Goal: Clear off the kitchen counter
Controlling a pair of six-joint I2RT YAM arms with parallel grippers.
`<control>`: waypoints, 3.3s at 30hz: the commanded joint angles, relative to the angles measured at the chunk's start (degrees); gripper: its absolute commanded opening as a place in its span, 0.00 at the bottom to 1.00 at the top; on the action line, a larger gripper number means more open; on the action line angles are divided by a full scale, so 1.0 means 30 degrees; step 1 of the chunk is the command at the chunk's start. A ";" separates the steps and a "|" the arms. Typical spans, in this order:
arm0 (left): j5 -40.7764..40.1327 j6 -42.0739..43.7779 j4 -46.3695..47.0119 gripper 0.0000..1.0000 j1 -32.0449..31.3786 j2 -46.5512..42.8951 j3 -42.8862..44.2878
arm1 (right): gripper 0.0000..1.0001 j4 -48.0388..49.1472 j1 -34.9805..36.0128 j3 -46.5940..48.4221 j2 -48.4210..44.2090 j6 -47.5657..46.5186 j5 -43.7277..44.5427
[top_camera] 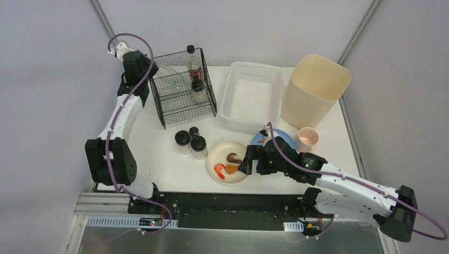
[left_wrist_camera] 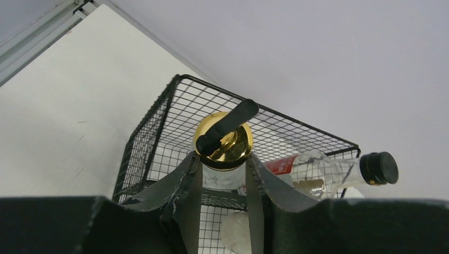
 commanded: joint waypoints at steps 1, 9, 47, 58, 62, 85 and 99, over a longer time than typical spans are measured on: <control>-0.0519 0.1549 -0.0731 0.00 -0.1027 -0.0354 0.2513 | 0.99 0.0360 0.0094 -0.0115 -0.0534 0.0115 -0.0140; -0.0646 0.2479 -0.3113 0.00 -0.2448 0.2218 0.7136 | 0.99 0.0284 0.0088 -0.0168 -0.0686 0.0188 -0.0109; 0.1489 0.4451 -0.8203 0.73 -0.5318 0.1754 0.8581 | 0.99 -0.0816 0.0113 0.0410 -0.0804 -0.0281 0.0731; 0.3680 0.4447 -1.1047 0.85 -0.5710 -0.2584 0.4366 | 0.99 -0.1066 0.0102 0.0966 0.0013 -0.0233 0.0782; 0.4313 0.4473 -1.3319 0.85 -0.5902 -0.3746 0.3654 | 0.99 -0.1379 0.0110 0.1307 0.0366 -0.0237 0.0909; 0.3061 0.2847 -1.8479 0.90 -0.7815 -0.7348 -0.3983 | 0.99 -0.1659 0.0113 0.2065 0.2208 -0.0005 0.1120; 0.2650 0.2958 -1.8482 0.90 -0.7815 -0.5383 -0.4009 | 1.00 -0.1482 0.0095 0.2013 0.2258 0.0164 0.1234</control>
